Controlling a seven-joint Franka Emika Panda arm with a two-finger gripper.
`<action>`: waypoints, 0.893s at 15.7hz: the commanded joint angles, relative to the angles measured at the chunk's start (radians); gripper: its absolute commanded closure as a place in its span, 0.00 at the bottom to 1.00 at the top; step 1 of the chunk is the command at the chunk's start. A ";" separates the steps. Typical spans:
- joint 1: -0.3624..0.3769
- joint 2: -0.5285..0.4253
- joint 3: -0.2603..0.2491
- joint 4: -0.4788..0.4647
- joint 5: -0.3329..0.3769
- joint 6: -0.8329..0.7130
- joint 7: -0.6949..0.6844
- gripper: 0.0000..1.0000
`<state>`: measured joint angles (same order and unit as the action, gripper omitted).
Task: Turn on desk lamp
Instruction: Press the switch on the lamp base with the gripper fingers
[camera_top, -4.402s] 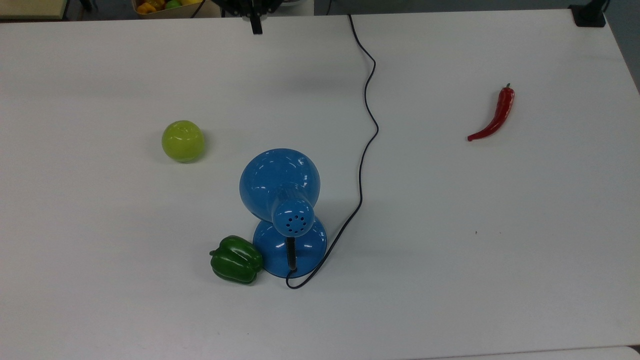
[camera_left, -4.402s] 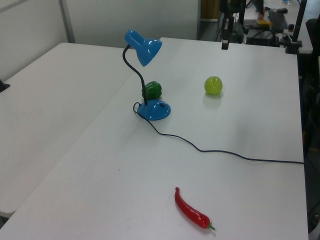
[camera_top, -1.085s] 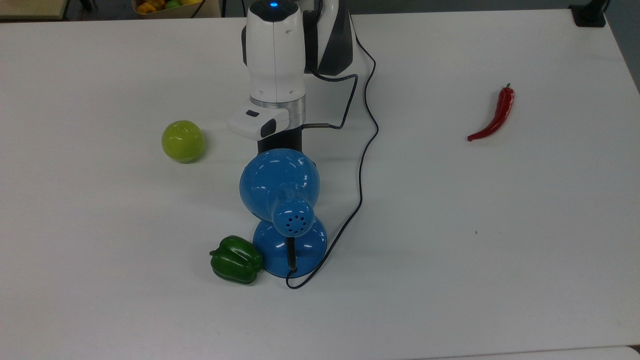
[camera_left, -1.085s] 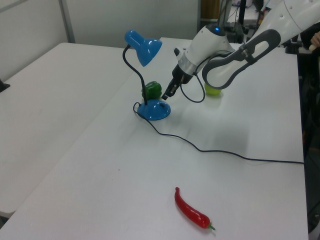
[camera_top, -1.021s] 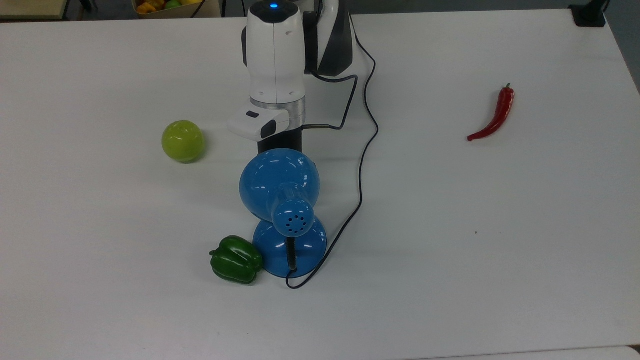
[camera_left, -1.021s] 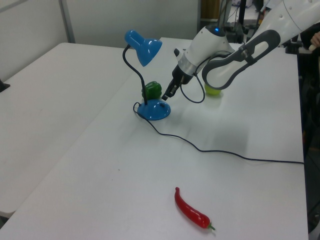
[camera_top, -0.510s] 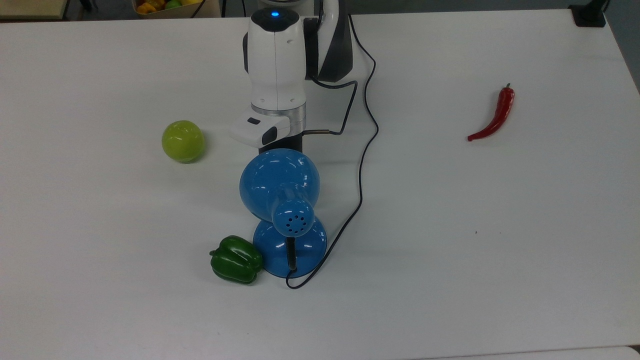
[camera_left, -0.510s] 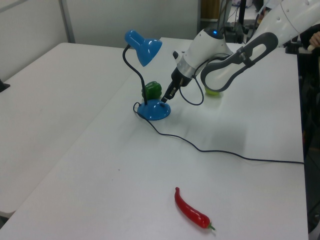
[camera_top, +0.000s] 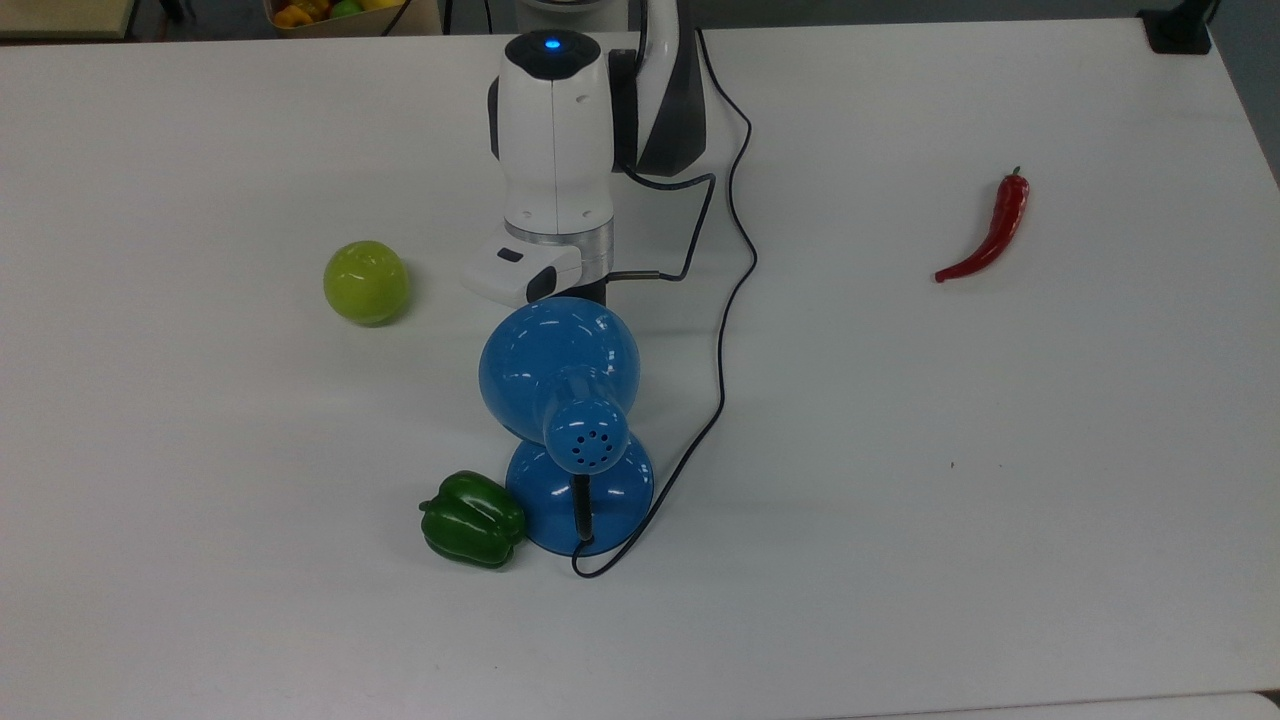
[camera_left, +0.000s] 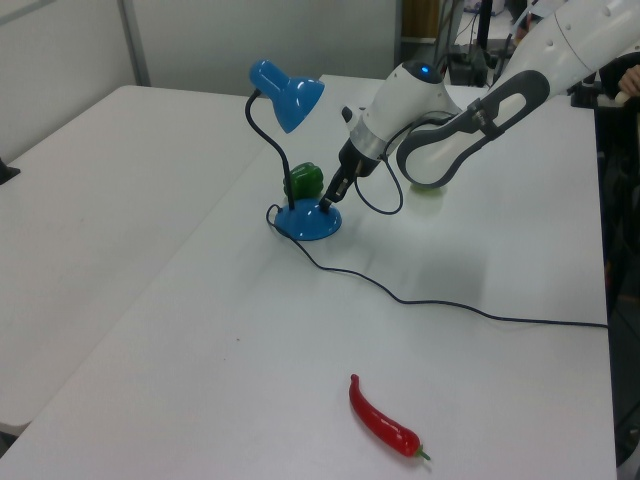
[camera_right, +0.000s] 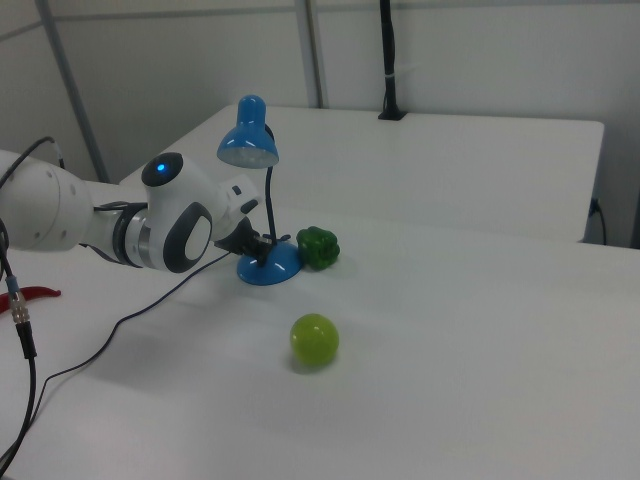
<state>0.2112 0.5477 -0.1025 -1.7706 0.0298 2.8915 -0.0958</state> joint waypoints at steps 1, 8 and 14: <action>0.005 0.020 -0.003 0.016 -0.002 0.020 -0.005 1.00; 0.007 0.037 -0.003 0.016 -0.004 0.061 -0.009 1.00; 0.007 0.038 0.003 0.016 -0.036 0.063 -0.009 1.00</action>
<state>0.2122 0.5597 -0.1025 -1.7693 0.0182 2.9290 -0.0962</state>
